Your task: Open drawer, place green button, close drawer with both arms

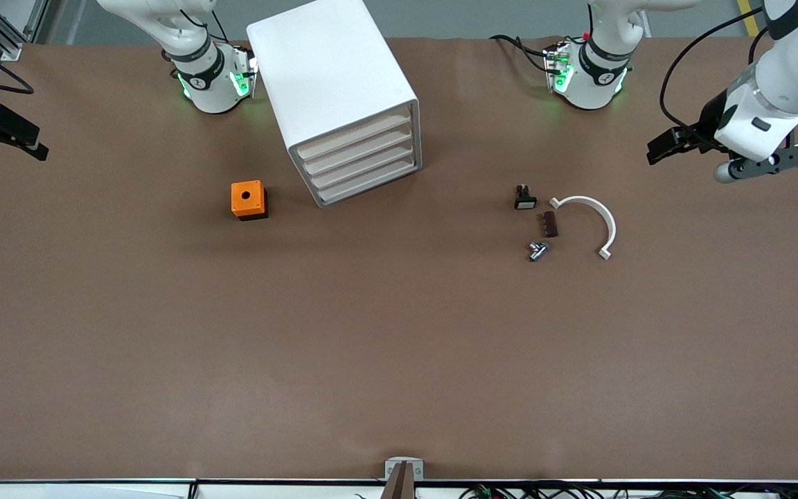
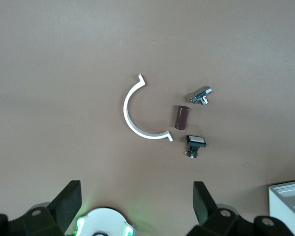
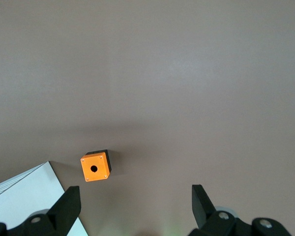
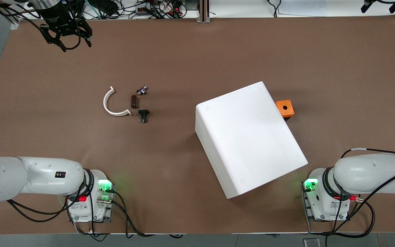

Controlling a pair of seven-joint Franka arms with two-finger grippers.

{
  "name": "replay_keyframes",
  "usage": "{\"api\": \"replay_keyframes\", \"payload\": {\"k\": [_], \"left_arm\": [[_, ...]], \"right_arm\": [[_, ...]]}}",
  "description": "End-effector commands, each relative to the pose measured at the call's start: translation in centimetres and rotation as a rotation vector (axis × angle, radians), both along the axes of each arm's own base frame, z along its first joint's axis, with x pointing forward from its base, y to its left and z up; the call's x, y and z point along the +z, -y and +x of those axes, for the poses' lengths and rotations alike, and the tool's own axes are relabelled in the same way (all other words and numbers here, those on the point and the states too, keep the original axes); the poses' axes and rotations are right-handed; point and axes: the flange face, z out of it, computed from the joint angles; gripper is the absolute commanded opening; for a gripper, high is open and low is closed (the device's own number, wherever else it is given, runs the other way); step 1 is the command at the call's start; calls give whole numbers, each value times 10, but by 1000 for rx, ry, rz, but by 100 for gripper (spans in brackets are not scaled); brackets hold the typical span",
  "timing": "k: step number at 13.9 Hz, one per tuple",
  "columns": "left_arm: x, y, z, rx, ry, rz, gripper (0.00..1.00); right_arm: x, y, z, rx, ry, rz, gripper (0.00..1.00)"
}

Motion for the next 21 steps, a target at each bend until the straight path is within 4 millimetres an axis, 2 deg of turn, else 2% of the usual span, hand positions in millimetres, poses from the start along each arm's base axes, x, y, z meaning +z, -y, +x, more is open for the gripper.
{"api": "replay_keyframes", "payload": {"k": [1, 4, 10, 13, 21], "left_arm": [[15, -13, -3, -65, 83, 4, 100], [36, -17, 11, -84, 141, 20, 100], [76, -15, 71, -73, 212, 21, 100], [90, -16, 73, -75, 192, 22, 100], [85, -17, 72, -106, 168, 23, 100]], "right_arm": [[5, 1, -7, 19, 14, -10, 100], [5, 3, -6, 23, 16, -23, 100], [5, -1, -5, 39, 23, -39, 100], [3, -1, -5, 39, 18, -39, 100], [2, 0, -6, 39, 11, -38, 100]]}}
